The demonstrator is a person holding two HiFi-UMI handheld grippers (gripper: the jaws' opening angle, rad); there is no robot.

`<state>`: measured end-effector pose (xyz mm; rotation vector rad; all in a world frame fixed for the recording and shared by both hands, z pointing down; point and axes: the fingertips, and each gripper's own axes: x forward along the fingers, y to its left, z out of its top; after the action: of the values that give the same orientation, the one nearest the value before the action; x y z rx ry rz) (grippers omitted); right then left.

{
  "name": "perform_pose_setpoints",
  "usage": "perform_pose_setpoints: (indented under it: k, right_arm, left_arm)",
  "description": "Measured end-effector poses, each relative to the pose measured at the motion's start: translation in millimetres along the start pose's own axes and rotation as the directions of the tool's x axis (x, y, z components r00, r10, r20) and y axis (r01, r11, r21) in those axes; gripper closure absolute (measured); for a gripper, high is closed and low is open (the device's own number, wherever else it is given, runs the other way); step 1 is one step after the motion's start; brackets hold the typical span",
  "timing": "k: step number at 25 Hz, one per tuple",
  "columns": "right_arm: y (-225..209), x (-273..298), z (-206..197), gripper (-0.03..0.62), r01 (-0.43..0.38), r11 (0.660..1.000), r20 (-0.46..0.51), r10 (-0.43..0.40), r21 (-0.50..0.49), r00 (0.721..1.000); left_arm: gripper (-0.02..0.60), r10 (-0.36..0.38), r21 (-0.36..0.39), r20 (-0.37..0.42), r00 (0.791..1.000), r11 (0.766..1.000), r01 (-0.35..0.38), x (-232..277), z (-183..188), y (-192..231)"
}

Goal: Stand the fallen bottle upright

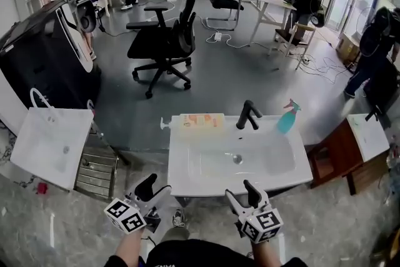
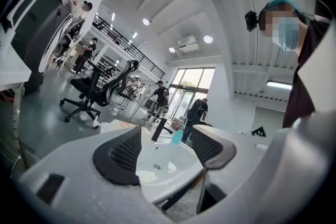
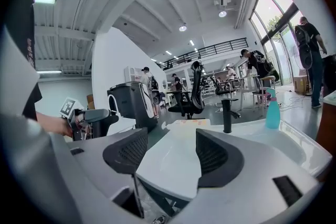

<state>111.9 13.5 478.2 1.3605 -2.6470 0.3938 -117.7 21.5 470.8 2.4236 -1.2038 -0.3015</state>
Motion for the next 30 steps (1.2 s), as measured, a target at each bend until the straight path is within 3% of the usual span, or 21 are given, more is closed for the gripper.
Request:
perform_pose_setpoints:
  k: [8, 18, 25, 30]
  right_arm:
    - [-16.1, 62.3, 17.2, 0.326, 0.088, 0.996, 0.008, -0.088, 0.017, 0.996]
    - [-19.3, 121.4, 17.0, 0.326, 0.174, 0.984, -0.006, -0.174, 0.029, 0.985]
    - [-40.2, 148.7, 5.1, 0.326, 0.169, 0.985, -0.075, -0.171, -0.031, 0.982]
    - [-57.9, 176.7, -4.6, 0.326, 0.105, 0.991, -0.143, -0.117, -0.088, 0.983]
  left_arm:
    - [0.285, -0.079, -0.017, -0.049, 0.996, 0.997, 0.079, 51.4, 24.4, 60.8]
    - [0.284, -0.151, -0.121, -0.103, 0.983, 0.983, 0.139, 92.9, 25.1, 132.8]
    - [0.279, -0.123, -0.205, -0.147, 0.982, 0.975, 0.091, 115.2, 1.2, 161.1]
    - [0.274, -0.066, -0.29, -0.142, 0.988, 0.957, 0.022, 137.1, -13.9, 182.6]
